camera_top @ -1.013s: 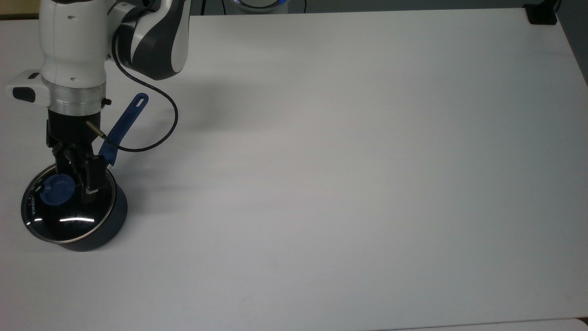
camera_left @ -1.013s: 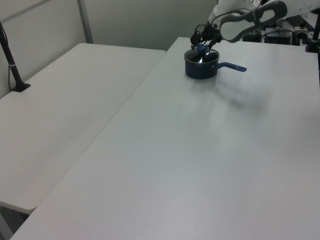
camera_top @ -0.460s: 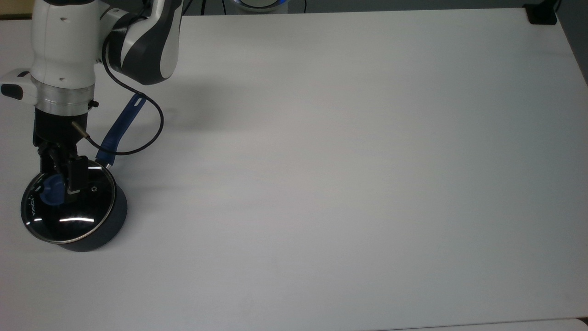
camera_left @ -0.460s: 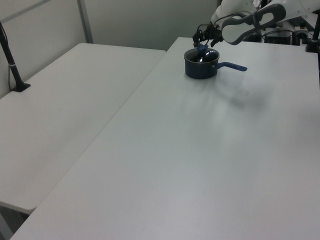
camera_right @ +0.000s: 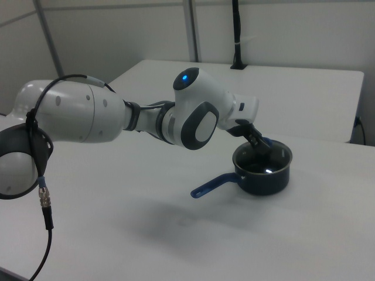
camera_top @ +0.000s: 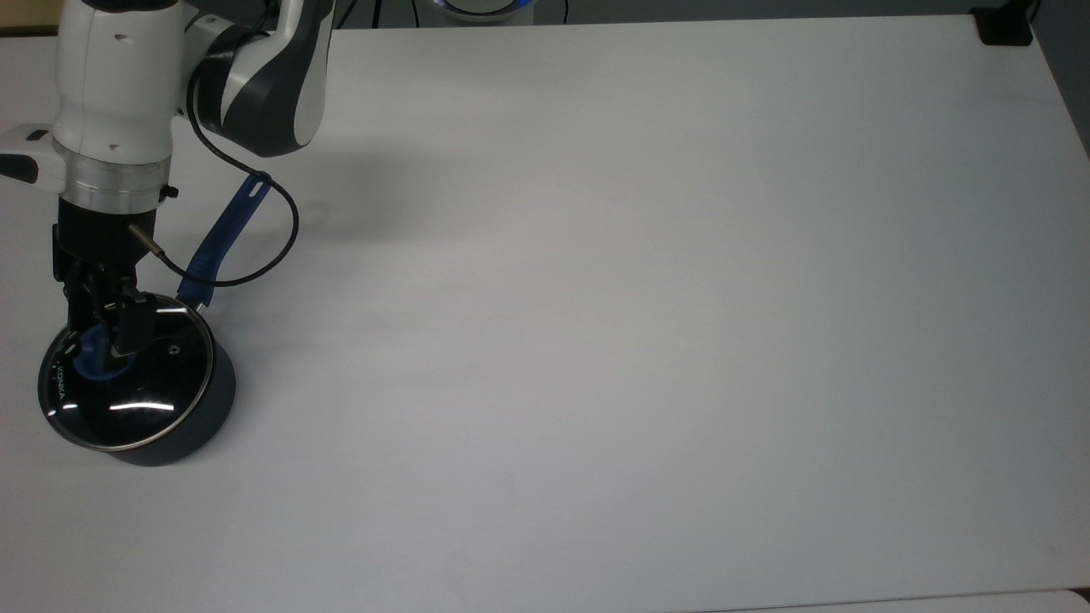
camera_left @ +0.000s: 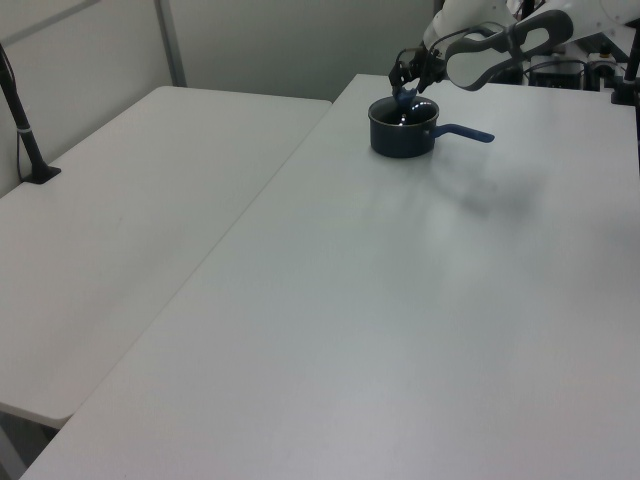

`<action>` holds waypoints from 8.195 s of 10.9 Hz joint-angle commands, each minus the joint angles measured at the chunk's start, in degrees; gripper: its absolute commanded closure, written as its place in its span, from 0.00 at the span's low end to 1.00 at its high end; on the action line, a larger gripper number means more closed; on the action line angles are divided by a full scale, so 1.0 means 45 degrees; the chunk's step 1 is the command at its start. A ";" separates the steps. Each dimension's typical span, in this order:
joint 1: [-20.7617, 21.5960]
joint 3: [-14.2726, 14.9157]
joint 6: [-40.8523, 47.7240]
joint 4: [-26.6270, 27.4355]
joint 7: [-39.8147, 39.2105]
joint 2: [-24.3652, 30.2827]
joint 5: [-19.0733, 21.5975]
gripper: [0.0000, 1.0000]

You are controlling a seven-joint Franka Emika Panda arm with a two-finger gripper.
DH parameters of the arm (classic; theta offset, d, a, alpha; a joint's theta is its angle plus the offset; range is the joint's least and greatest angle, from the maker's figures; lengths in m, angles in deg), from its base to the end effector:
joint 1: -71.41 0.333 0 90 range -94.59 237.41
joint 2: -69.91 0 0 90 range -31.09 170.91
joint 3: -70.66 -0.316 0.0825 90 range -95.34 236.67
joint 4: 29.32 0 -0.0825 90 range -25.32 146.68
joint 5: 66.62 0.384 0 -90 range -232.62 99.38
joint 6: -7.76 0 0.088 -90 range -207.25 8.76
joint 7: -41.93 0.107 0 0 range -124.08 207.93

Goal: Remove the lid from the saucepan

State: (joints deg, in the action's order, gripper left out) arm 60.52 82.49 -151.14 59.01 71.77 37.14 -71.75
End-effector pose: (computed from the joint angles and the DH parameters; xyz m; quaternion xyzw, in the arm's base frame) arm 0.7014 -0.2551 0.4020 0.8723 -0.3555 0.3311 0.0556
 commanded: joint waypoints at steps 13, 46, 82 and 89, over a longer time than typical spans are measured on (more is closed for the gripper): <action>0.0037 0.0067 -0.0120 0.0253 0.0282 -0.0551 -0.2415 1.00; -0.0217 -0.0733 0.1130 0.0253 0.0361 0.0777 -0.1829 1.00; -0.0705 -0.1672 0.1403 -0.0157 0.2900 0.0250 -0.1907 0.37; -0.1056 -0.1672 0.1403 -0.0525 0.5388 0.0329 -0.1459 0.00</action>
State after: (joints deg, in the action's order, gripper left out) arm 56.88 75.32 -146.41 57.63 88.04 37.75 -79.08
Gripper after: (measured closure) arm 0.000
